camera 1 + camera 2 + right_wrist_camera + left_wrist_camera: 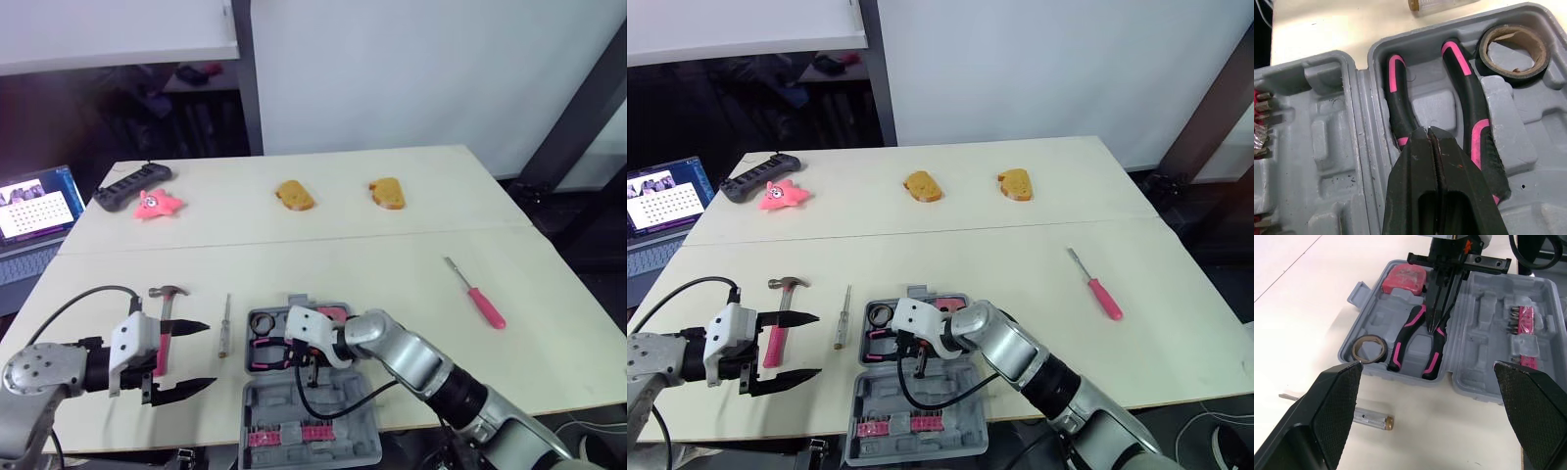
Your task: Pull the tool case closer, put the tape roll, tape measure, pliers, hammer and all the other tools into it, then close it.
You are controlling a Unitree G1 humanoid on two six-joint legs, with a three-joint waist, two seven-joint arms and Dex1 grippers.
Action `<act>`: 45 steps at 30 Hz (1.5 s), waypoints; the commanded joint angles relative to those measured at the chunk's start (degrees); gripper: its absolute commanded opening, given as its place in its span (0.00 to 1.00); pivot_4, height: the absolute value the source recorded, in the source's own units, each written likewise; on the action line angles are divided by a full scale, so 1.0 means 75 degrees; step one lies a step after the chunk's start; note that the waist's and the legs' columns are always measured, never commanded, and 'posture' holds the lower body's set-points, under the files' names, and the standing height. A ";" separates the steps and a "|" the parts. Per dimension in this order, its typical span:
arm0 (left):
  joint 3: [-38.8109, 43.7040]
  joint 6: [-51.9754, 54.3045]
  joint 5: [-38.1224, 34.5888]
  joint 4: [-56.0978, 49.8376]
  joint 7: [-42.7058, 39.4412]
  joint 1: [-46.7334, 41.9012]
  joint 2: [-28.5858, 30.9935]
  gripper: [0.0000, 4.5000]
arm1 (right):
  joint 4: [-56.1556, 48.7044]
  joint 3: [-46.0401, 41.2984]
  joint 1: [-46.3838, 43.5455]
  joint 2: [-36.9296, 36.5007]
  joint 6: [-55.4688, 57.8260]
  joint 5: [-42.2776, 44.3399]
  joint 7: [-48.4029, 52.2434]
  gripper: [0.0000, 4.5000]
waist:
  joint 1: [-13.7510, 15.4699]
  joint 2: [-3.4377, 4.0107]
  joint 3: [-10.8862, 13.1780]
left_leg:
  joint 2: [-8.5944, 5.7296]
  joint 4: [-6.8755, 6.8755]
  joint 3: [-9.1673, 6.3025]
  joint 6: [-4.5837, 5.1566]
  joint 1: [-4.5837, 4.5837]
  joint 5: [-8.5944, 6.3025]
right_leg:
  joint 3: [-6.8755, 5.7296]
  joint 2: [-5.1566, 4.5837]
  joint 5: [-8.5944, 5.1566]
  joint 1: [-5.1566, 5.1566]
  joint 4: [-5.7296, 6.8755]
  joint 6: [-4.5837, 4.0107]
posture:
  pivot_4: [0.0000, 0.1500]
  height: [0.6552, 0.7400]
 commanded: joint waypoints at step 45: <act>-0.3381 0.0495 0.3200 0.2173 0.1532 -0.2751 -0.1687 0.01 | -0.2290 -0.0639 -0.0099 -0.2988 0.2023 -0.0496 0.1342 0.00 | 0.0191 -0.0029 0.0170 | -0.0001 0.0052 0.0002 -0.0038 -0.0246 0.0031 | -0.0010 -0.0004 0.0055 -0.0200 0.0018 -0.0017 | 1.00 0.79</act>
